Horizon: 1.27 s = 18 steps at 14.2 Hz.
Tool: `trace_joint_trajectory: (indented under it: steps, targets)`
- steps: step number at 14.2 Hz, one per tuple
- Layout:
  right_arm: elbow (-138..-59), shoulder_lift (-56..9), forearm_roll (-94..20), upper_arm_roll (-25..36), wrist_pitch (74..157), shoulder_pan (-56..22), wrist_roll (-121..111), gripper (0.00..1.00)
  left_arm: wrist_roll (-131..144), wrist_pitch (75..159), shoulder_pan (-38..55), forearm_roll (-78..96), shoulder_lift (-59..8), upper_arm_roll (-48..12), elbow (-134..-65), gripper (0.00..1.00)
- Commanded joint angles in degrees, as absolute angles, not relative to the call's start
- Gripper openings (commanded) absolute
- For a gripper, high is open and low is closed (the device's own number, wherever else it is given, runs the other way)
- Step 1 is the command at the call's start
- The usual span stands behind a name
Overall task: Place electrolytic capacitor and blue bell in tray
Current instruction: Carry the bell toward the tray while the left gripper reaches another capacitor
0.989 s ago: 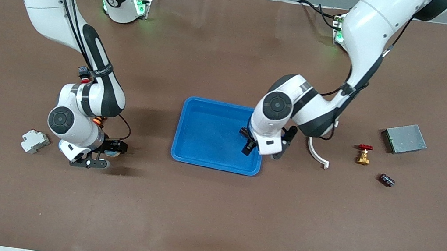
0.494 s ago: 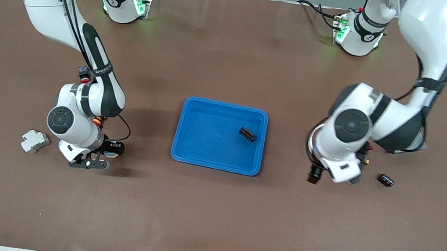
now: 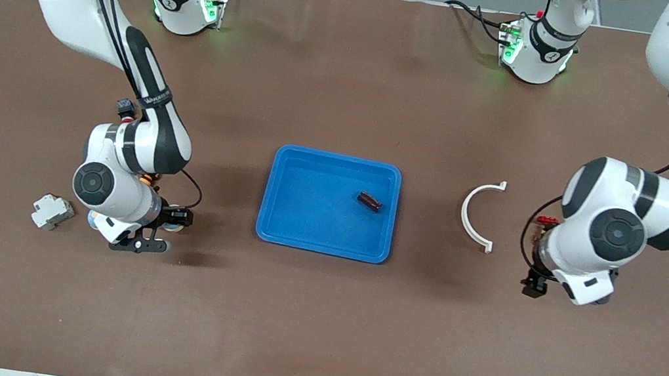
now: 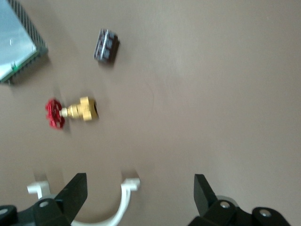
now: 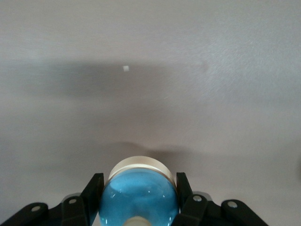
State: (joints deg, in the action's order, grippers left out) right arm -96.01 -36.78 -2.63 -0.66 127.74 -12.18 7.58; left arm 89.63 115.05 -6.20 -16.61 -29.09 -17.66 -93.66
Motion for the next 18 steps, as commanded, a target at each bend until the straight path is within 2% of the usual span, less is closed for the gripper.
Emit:
trace_joint_trajectory:
  steps: [1, 5, 12, 18]
  targets:
    - [-96.9, -32.8, -3.2, -0.5, 123.9, -16.3, 15.8, 0.12, 84.0, 118.2, -10.4, -17.6, -31.4, -18.4, -94.0, 1.0]
    - [-96.9, -31.4, -3.2, -0.5, 123.0, -23.8, 28.3, 0.12, 70.3, 121.3, -16.8, -17.8, -35.2, -18.2, -93.3, 1.0]
    - [-96.2, -32.1, -3.3, -0.5, 125.8, -31.7, 38.9, 0.12, 65.6, 124.9, -20.3, -19.2, -38.1, -18.0, -94.0, 1.0]
    - [-96.2, -33.6, -3.3, -0.5, 127.2, -34.7, 39.4, 0.12, 65.4, 125.1, -21.1, -19.4, -39.5, -17.8, -95.4, 0.9]
